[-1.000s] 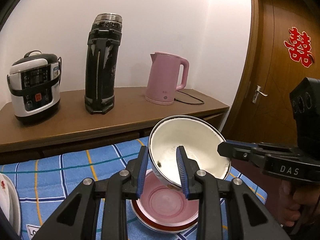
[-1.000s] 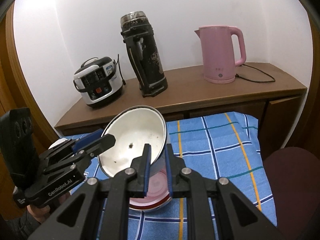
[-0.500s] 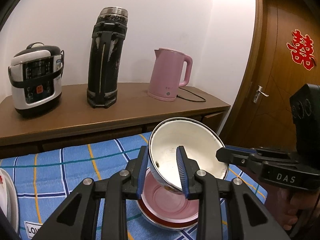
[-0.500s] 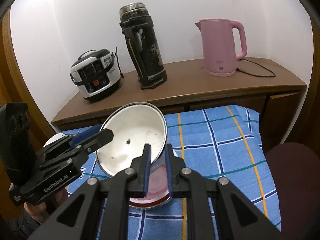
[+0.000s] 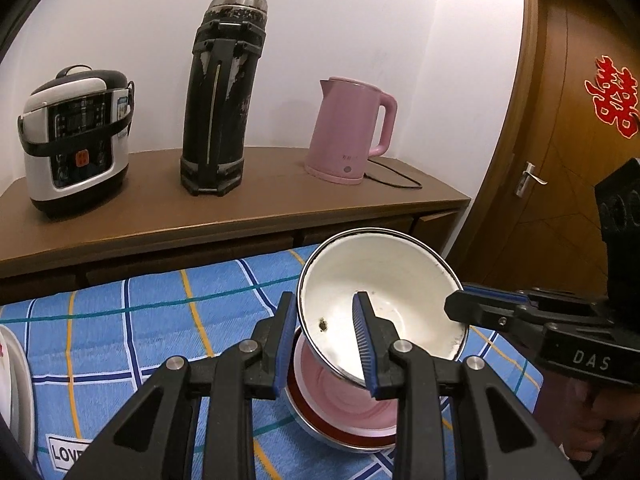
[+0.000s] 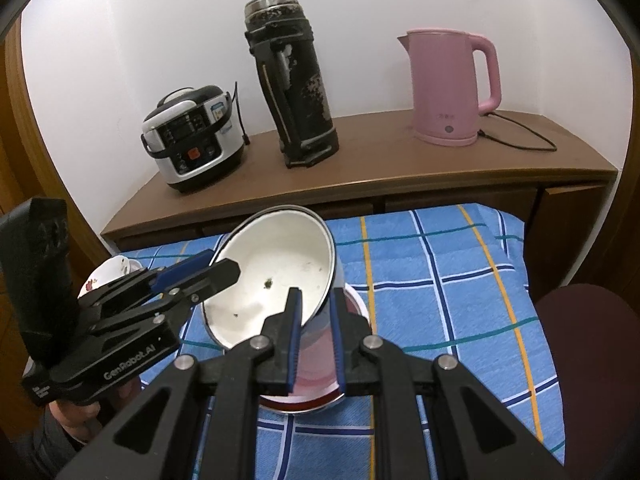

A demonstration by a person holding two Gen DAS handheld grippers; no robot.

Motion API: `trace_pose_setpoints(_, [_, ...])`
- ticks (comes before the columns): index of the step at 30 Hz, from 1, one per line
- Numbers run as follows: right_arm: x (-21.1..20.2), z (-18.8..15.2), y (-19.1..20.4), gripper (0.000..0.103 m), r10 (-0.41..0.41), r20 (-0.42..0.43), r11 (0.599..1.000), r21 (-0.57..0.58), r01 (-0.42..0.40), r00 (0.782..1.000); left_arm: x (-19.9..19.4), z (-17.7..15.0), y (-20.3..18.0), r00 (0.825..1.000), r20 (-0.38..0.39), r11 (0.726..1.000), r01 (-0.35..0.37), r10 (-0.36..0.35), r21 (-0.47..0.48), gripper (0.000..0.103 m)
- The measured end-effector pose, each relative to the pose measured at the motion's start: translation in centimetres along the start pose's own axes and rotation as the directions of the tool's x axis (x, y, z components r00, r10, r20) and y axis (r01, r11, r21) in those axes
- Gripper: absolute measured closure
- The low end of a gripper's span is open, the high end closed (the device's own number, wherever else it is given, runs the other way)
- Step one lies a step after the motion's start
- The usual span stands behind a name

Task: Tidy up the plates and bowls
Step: 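Carry the white enamel bowl over the nested pink and red bowls, then lower the white enamel bowl into the nested bowls with both grippers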

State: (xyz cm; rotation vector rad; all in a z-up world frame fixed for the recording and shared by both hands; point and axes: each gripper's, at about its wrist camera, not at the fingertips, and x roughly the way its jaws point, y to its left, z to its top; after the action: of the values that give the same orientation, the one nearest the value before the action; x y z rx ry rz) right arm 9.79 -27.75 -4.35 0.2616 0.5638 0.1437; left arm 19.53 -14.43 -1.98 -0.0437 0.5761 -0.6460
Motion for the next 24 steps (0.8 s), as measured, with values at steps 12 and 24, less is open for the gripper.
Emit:
trace_pose_setpoints(12, [0.5, -0.8, 0.1, 0.089, 0.005, -0.025, 1.000, 0.004, -0.005, 1.000, 0.4, -0.1, 0.3, 1.000, -0.019, 1.000, -0.003, 0.003, -0.004, 0.072])
trace_pose_setpoints(24, [0.5, -1.4, -0.3, 0.088, -0.010, -0.041, 1.000, 0.020, 0.010, 0.999, 1.5, -0.7, -0.2, 0.998, -0.056, 1.000, -0.004, 0.005, 0.027, 0.072])
